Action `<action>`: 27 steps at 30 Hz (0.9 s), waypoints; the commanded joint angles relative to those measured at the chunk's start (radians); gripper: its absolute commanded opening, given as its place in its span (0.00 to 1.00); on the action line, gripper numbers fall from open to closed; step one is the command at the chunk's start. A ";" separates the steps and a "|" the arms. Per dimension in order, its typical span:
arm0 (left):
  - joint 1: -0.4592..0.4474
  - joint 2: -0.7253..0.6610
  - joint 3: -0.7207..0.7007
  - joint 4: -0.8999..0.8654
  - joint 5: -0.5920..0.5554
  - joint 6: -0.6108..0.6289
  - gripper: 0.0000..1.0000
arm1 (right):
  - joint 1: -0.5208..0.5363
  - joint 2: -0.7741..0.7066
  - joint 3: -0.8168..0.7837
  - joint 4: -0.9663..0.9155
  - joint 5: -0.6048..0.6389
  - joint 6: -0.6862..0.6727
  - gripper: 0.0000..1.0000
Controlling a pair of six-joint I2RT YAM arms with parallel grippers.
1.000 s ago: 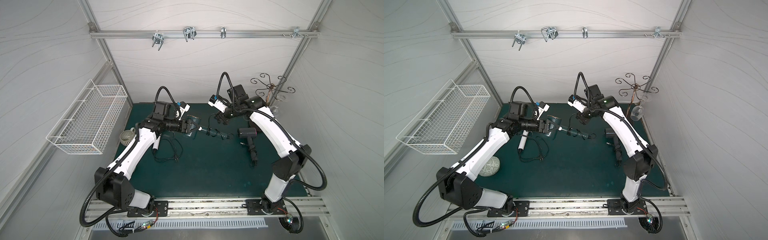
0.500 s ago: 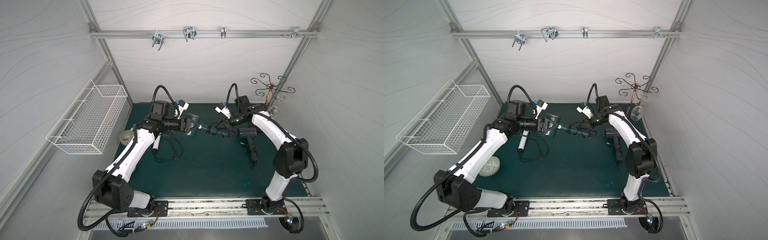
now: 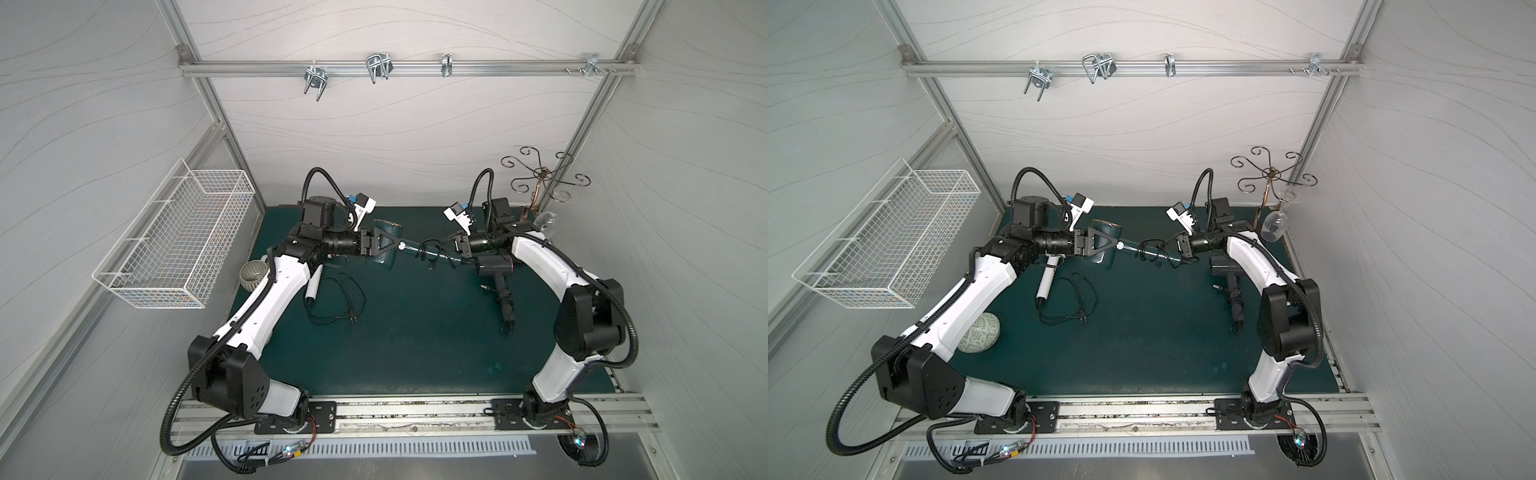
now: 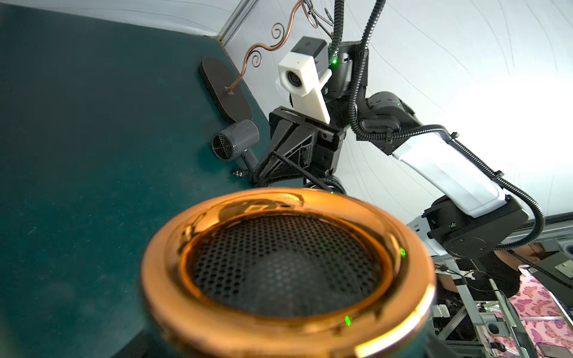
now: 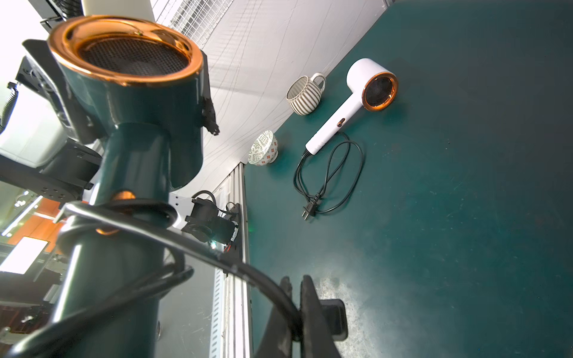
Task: Wrap the cord around the hair dryer
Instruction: Wrap the power cord around the hair dryer.
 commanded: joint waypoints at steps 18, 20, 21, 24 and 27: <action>0.021 -0.031 0.040 0.170 0.088 -0.003 0.00 | -0.026 -0.111 -0.052 -0.207 0.189 -0.149 0.41; 0.025 -0.032 0.042 0.170 0.087 -0.004 0.00 | -0.039 -0.138 -0.069 -0.209 0.219 -0.146 0.45; 0.027 -0.034 0.043 0.173 0.087 -0.004 0.00 | -0.045 -0.151 -0.076 -0.212 0.233 -0.147 0.49; 0.032 -0.037 0.042 0.175 0.088 -0.007 0.00 | -0.049 -0.186 -0.099 -0.217 0.266 -0.148 0.63; 0.036 -0.038 0.040 0.196 0.088 -0.024 0.00 | -0.050 -0.218 -0.123 -0.214 0.277 -0.141 0.73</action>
